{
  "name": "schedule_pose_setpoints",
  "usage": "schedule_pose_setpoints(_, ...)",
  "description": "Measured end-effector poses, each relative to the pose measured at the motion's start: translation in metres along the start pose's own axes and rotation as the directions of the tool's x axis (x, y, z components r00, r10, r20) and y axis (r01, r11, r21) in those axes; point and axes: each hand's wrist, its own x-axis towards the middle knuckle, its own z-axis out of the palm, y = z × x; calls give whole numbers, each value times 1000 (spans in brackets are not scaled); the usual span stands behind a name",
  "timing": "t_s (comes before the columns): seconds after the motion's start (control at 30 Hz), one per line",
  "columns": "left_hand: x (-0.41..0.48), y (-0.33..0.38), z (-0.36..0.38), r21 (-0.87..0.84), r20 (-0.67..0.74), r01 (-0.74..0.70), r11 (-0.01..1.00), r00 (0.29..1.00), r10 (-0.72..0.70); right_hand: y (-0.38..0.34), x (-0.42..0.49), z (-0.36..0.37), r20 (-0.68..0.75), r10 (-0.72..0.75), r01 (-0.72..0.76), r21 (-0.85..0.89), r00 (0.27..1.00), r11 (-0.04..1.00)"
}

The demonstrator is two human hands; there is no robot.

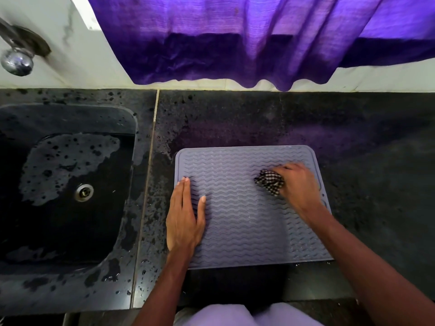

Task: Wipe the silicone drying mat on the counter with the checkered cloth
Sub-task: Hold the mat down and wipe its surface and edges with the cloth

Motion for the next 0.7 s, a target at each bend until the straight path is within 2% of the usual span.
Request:
schedule_pose_setpoints(0.13, 0, 1, 2, 31, -15, -38, 999, 999, 39, 29, -2, -17, -17, 141, -140, 53, 990, 989)
schedule_pose_setpoints(0.2, 0, 1, 2, 38, -15, -36, 999, 999, 37, 30, 4, -20, -113, 171, -159, 109, 979, 981)
schedule_pose_setpoints(0.3, 0, 1, 2, 25, -27, -42, 999, 999, 43, 27, 26, -23, -213, 143, -124, 101, 966, 987)
schedule_pose_setpoints(0.5, 0, -1, 4, 30, -56, -52, 998, 997, 53, 39, 56, -8, -177, 78, -78, 7, 981, 997)
schedule_pose_setpoints(0.7, 1, -6, 11, 77, -62, -55, 996, 996, 60, 45, 50, 7, -221, 93, -91, 17, 971, 996)
